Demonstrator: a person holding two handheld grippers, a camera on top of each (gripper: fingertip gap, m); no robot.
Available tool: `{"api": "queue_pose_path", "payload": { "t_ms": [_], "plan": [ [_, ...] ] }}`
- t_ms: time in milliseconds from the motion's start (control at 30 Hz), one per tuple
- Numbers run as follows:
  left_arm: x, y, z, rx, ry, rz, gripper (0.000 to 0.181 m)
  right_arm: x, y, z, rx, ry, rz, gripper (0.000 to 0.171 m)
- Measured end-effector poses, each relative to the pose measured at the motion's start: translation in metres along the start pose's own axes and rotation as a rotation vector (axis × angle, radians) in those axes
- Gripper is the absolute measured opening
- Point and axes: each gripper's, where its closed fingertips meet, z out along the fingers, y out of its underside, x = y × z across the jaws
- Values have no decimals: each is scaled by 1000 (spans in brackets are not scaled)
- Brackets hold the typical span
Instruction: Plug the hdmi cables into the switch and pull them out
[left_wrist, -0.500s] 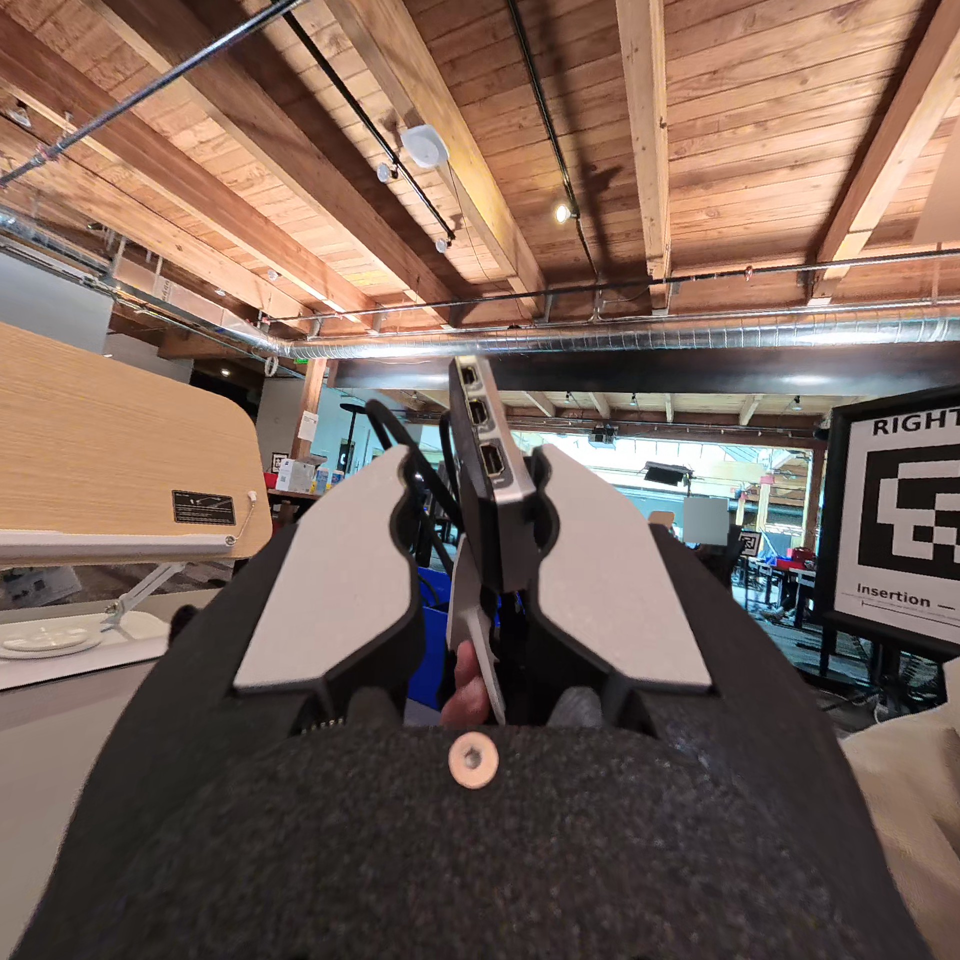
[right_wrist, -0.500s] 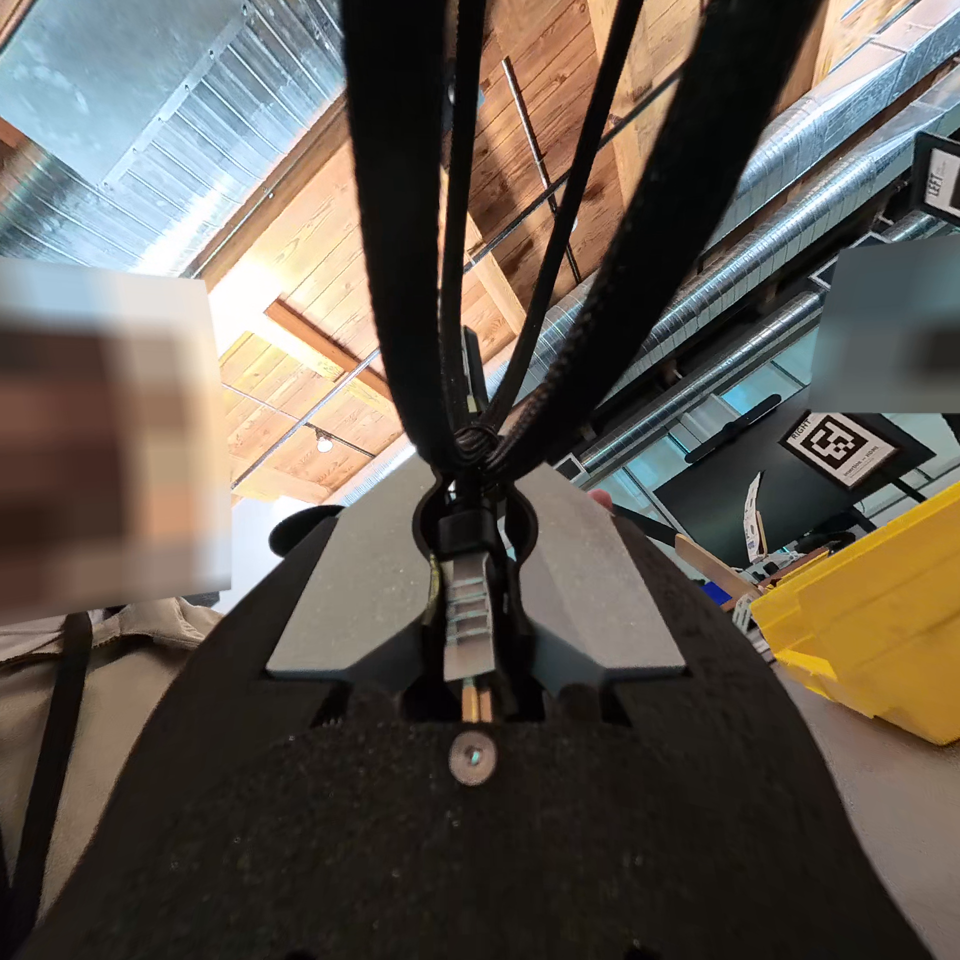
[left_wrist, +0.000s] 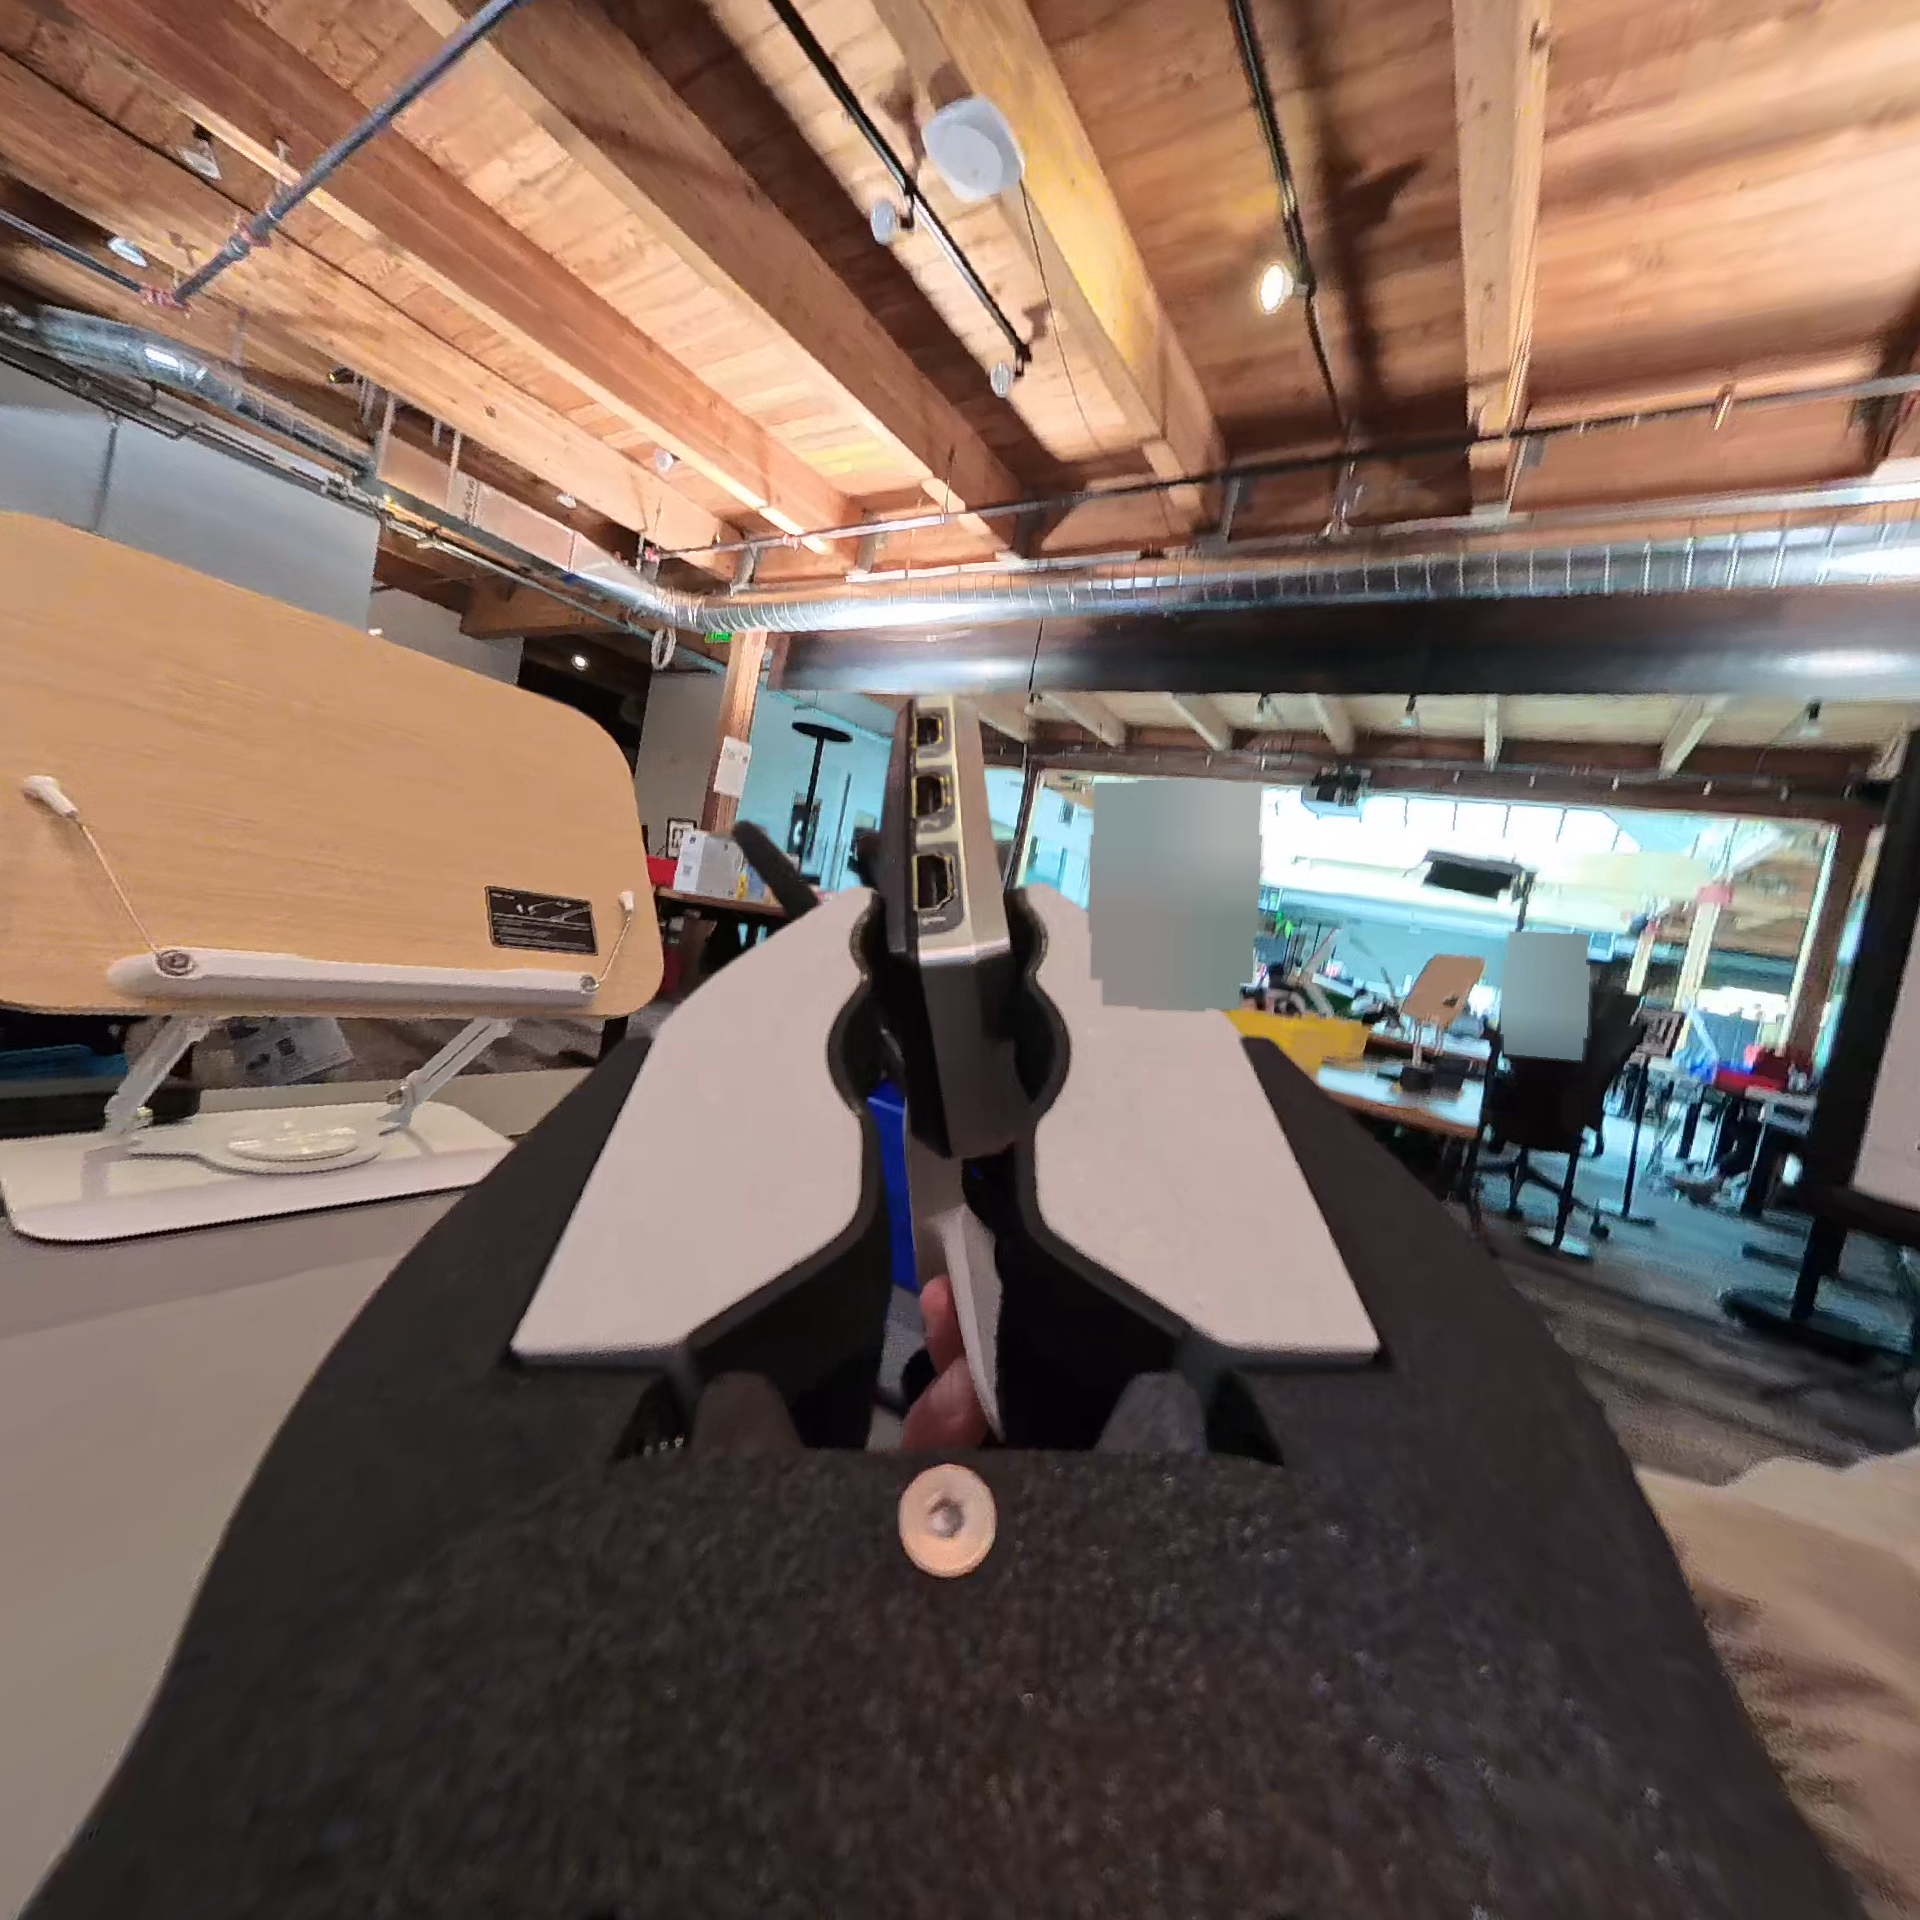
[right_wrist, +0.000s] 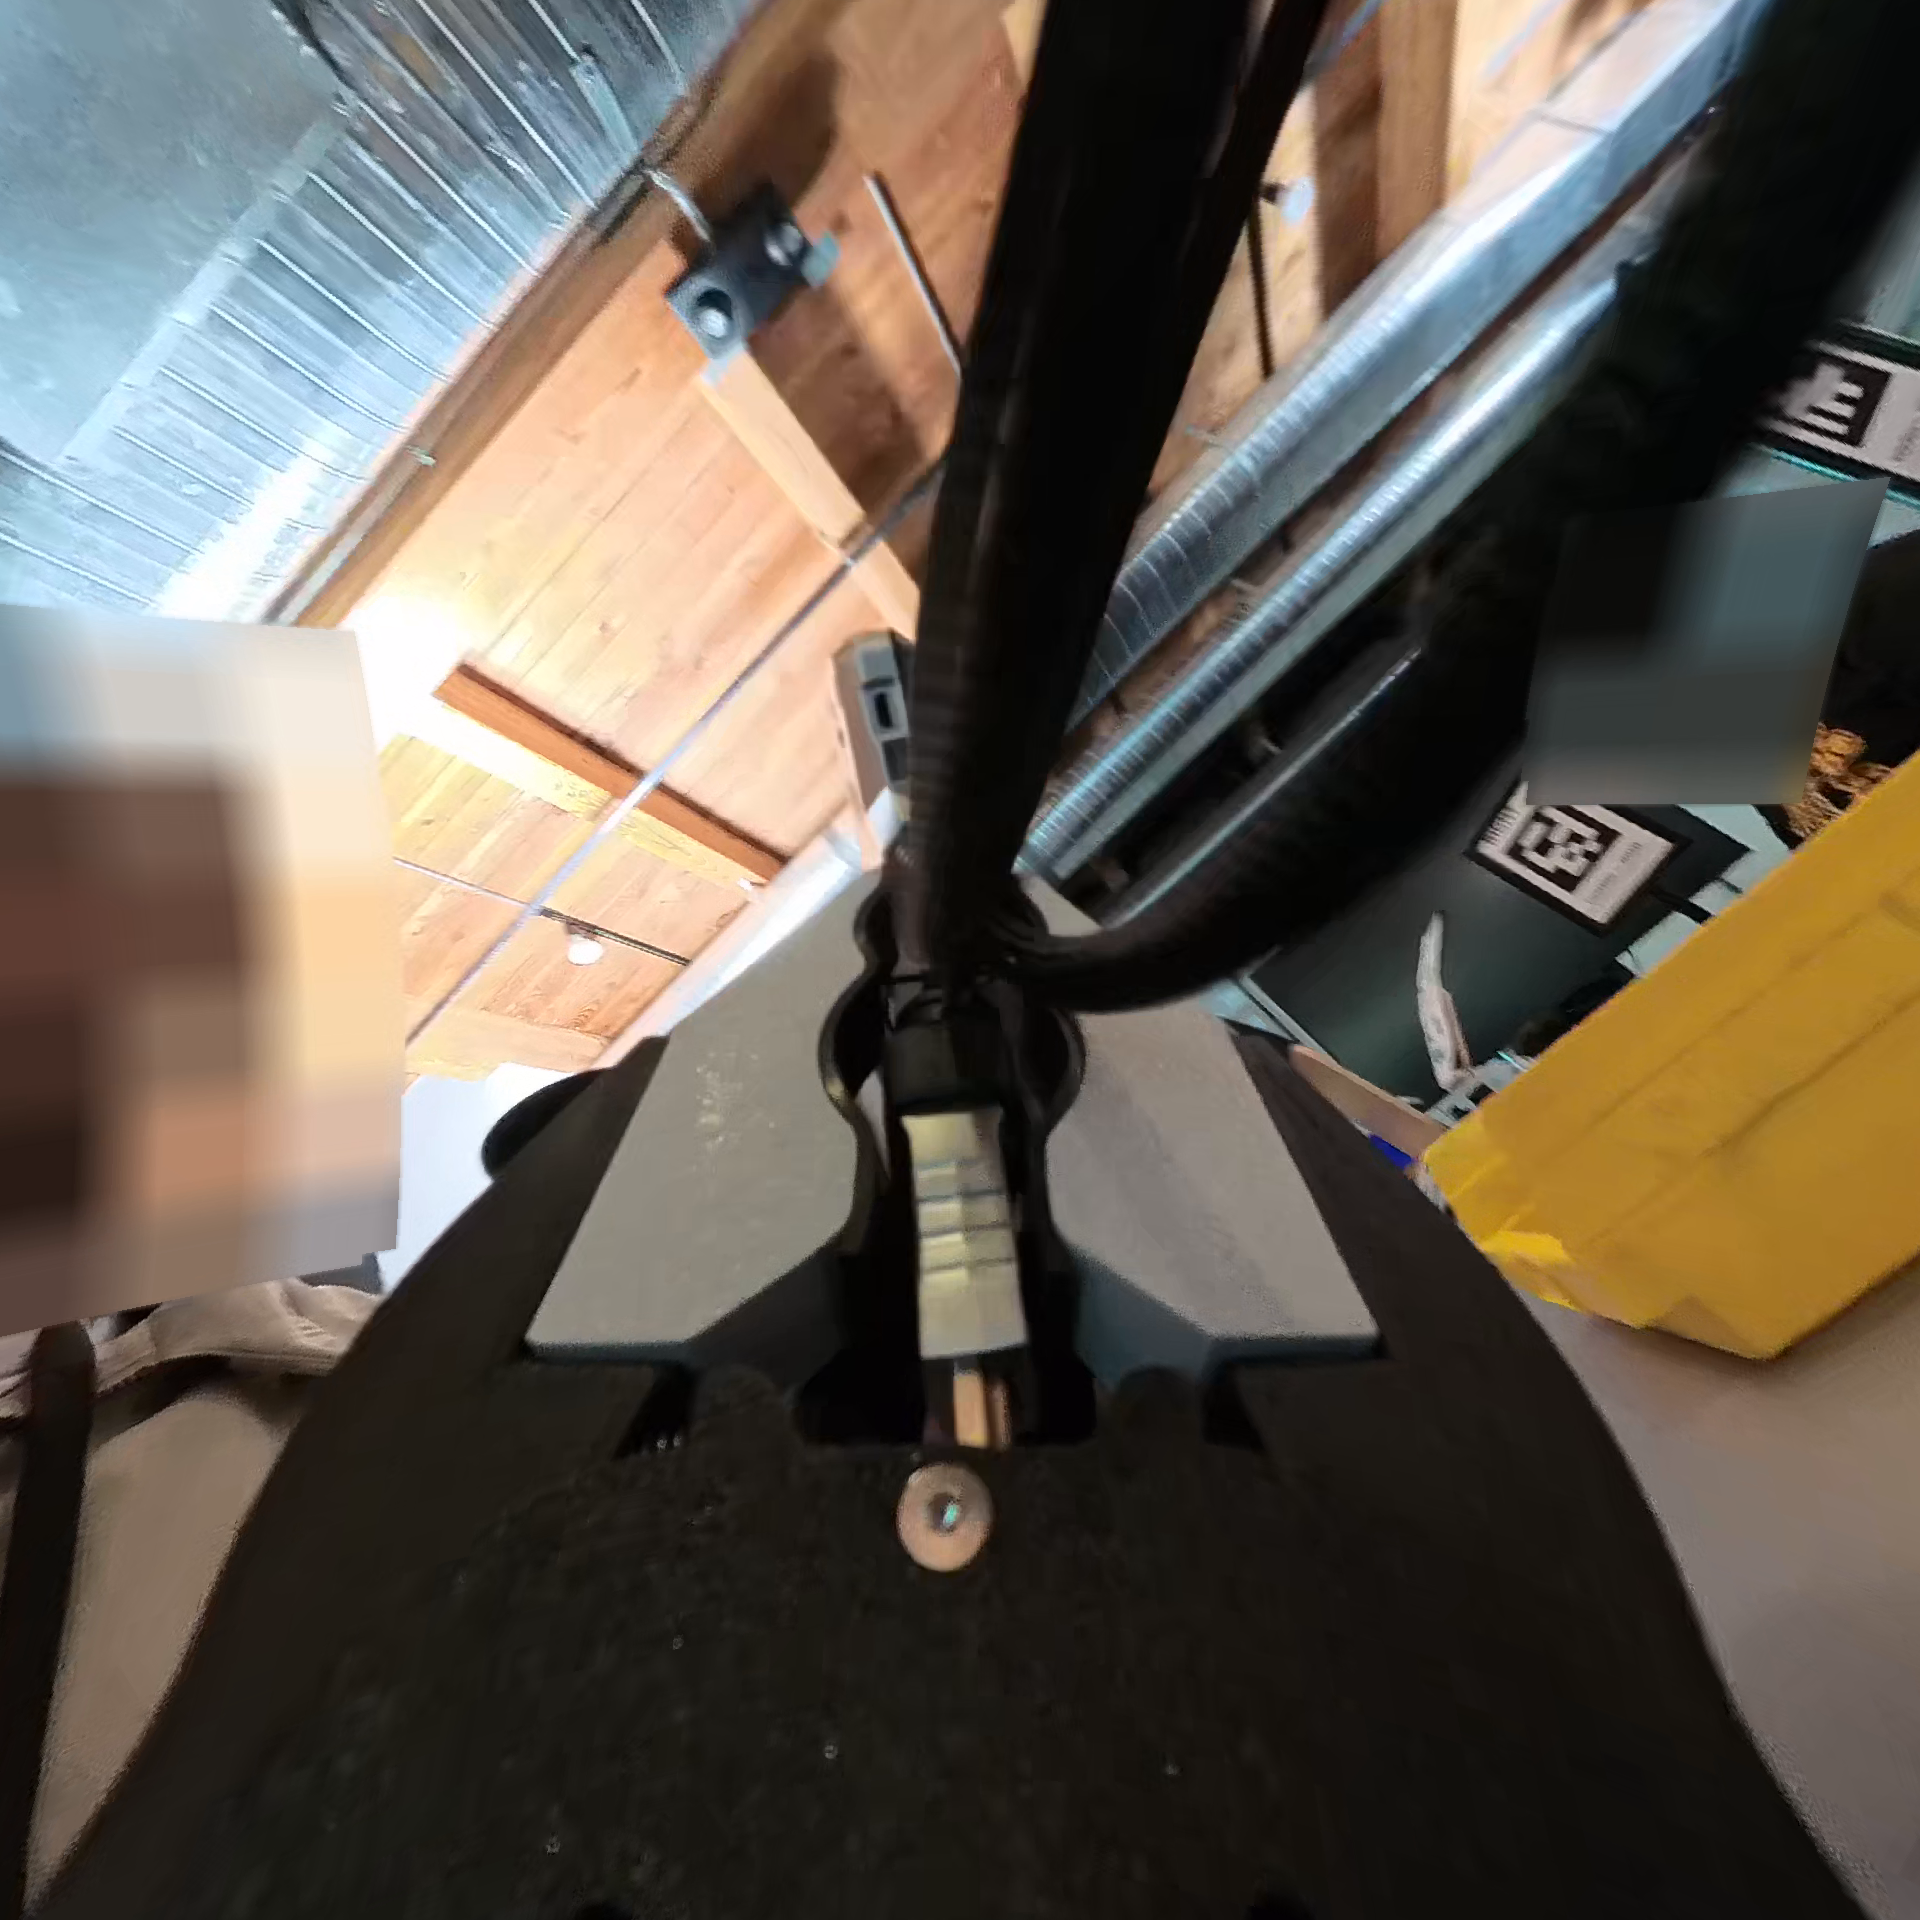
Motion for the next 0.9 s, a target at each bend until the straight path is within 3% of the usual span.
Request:
{"api": "queue_pose_path", "payload": {
  "t_ms": [100,167,300,467,600,733,900],
  "plan": [
    [-9,-15,5,-21,24,63,21,16,10,1,-126,117,-67,25],
    [-15,-34,11,-23,43,115,21,19,18,0,-238,172,-194,40],
    [-21,-57,22,-126,91,394,21,14,24,-1,-459,255,-365,52],
    [-29,-41,23,-255,105,753,21,25,-4,-23,-678,400,-637,59],
    [-38,-27,9,-341,98,892,21,26,-10,-57,-911,442,-763,57],
    [-40,-11,-10,-443,135,954,20,18,19,-107,-1234,378,-736,58],
    [-27,25,-47,-593,222,1064,20,29,23,-150,-1330,462,-639,53]
  ]
}}
